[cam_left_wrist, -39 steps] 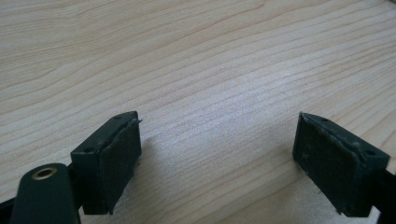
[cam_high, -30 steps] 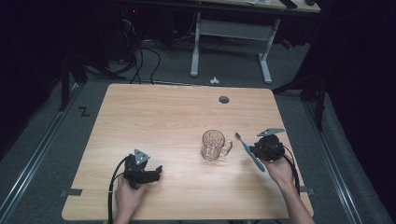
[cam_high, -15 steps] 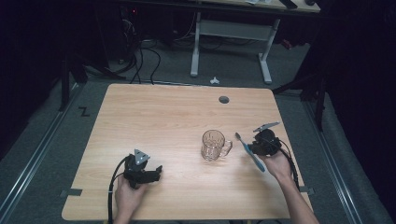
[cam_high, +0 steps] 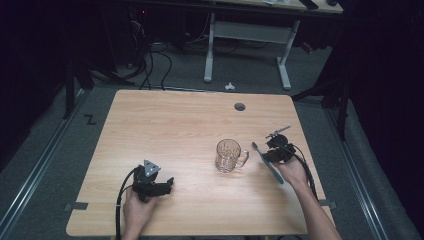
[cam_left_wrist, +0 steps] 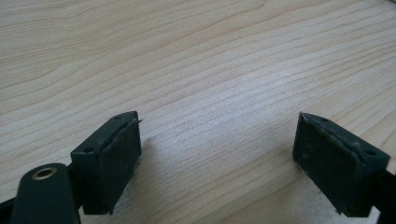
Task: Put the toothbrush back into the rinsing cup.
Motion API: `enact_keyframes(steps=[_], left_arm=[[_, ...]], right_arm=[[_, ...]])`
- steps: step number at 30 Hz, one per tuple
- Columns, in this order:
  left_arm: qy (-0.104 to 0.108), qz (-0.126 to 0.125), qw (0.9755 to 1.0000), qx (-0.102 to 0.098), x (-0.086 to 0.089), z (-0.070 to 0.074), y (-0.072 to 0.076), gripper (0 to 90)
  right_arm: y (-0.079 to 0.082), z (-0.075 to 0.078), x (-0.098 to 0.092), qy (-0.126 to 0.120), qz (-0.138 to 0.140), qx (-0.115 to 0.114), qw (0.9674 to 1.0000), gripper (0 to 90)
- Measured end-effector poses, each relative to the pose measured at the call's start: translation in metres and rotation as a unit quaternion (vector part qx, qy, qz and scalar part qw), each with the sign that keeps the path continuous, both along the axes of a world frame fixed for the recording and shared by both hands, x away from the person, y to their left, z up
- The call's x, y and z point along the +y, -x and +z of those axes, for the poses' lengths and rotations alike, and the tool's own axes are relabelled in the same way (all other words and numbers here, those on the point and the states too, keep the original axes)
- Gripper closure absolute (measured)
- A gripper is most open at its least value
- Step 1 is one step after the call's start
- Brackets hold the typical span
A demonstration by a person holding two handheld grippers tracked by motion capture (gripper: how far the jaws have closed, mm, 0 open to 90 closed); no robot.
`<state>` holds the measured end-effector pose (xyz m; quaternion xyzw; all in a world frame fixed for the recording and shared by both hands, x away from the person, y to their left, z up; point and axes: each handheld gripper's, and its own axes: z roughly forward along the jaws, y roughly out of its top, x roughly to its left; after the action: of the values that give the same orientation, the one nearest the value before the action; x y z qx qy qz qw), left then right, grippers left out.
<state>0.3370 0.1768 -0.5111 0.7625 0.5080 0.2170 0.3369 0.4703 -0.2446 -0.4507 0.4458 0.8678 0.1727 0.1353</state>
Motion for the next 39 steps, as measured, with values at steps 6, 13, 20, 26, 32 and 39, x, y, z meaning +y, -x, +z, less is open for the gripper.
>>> enact_keyframes(steps=[6, 13, 20, 26, 32, 39], left_arm=[[0.000, 0.000, 1.0000, 0.000, 0.000, 0.000, 0.000, 15.8], [0.000, 0.000, 1.0000, 0.000, 0.000, 0.000, 0.000, 15.8], [0.000, 0.000, 1.0000, 0.000, 0.000, 0.000, 0.000, 15.8], [0.000, 0.000, 1.0000, 0.000, 0.000, 0.000, 0.000, 15.8], [0.000, 0.000, 1.0000, 0.000, 0.000, 0.000, 0.000, 15.8], [0.000, 0.000, 1.0000, 0.000, 0.000, 0.000, 0.000, 15.8]], right_arm=[[-0.007, -0.004, 0.006, 0.010, 0.002, 0.015, 0.9998, 69.5], [-0.013, -0.012, 0.007, 0.015, -0.002, 0.033, 0.9993, 69.5], [-0.019, -0.016, 0.004, 0.003, -0.012, 0.050, 0.9987, 72.9], [-0.019, -0.016, 0.003, -0.002, -0.014, 0.057, 0.9983, 77.0], [-0.019, -0.016, 0.004, -0.006, -0.016, 0.060, 0.9981, 78.5], [-0.018, -0.015, 0.005, 0.001, -0.016, 0.058, 0.9982, 78.9]])
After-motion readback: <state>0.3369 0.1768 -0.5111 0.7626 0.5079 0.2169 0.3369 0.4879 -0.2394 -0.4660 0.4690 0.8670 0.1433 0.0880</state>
